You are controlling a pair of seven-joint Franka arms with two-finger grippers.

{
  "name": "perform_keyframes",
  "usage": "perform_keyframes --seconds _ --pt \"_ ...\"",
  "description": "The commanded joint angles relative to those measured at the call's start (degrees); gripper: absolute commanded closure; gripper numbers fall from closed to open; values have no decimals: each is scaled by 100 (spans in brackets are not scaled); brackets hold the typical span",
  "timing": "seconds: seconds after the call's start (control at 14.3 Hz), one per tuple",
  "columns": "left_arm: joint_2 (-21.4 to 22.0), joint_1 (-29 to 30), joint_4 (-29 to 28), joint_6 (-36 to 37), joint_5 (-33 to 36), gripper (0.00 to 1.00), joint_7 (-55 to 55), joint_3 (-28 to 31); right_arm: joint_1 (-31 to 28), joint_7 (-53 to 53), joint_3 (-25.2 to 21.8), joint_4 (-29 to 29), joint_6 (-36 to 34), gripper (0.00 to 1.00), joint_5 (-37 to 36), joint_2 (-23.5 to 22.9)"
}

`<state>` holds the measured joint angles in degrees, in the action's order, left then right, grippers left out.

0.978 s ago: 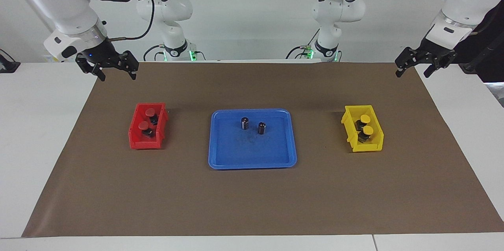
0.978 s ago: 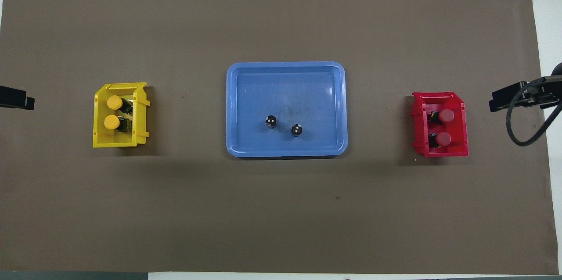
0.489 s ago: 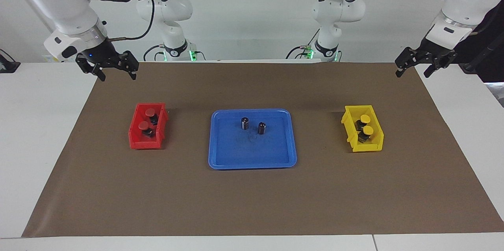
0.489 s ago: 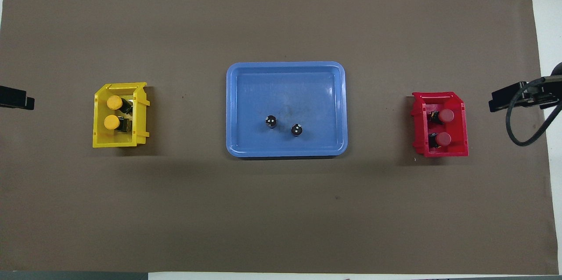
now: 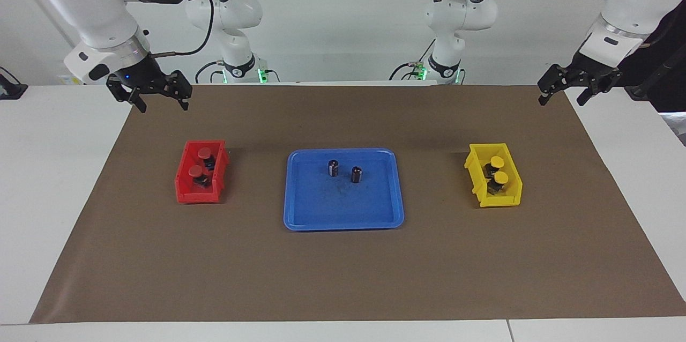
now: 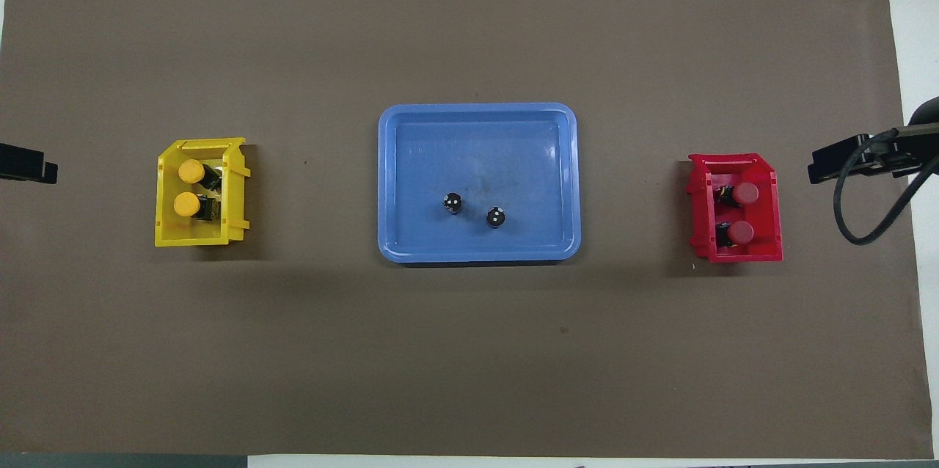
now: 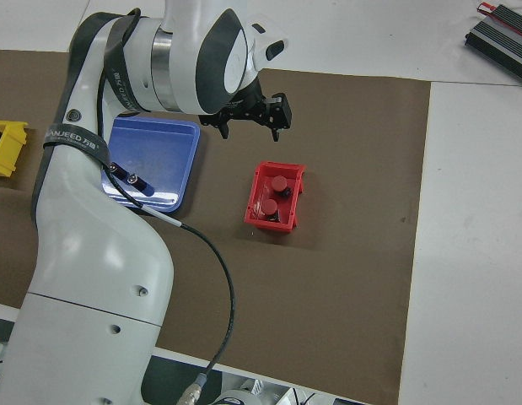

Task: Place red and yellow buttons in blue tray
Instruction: 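Reach the right gripper down into the red bin onto a red button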

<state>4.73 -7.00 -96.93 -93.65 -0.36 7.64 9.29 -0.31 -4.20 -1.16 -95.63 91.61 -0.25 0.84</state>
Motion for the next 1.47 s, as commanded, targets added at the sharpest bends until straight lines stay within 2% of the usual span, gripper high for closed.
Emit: perform_keyframes --seconds 0.0,0.14,0.35,0.63,0.91,0.98,1.19,1.4 --pt "89 49 -45 83 89 0 27 -41 -13 -98 20 -158 418 3 60 -285" --pt "89 49 -36 83 89 0 27 -41 -13 -107 20 -271 742 9 69 -488" --pt "89 49 -36 83 89 0 27 -41 -4 -220 20 -956 1480 14 69 -488" --pt "89 49 -36 83 89 0 27 -41 -13 -318 29 -1589 2315 18 78 -620" --pt "89 49 -36 83 89 0 27 -41 -83 -643 20 -2011 2773 20 78 -629" --pt "89 49 -36 83 89 0 27 -41 -92 -678 20 -2143 2940 24 78 -655" --pt "89 49 -36 83 89 0 27 -41 -92 -819 20 -2197 3047 30 78 -769" --pt "89 49 -45 83 89 0 27 -41 -110 -1082 11 -2232 3152 31 69 -831"
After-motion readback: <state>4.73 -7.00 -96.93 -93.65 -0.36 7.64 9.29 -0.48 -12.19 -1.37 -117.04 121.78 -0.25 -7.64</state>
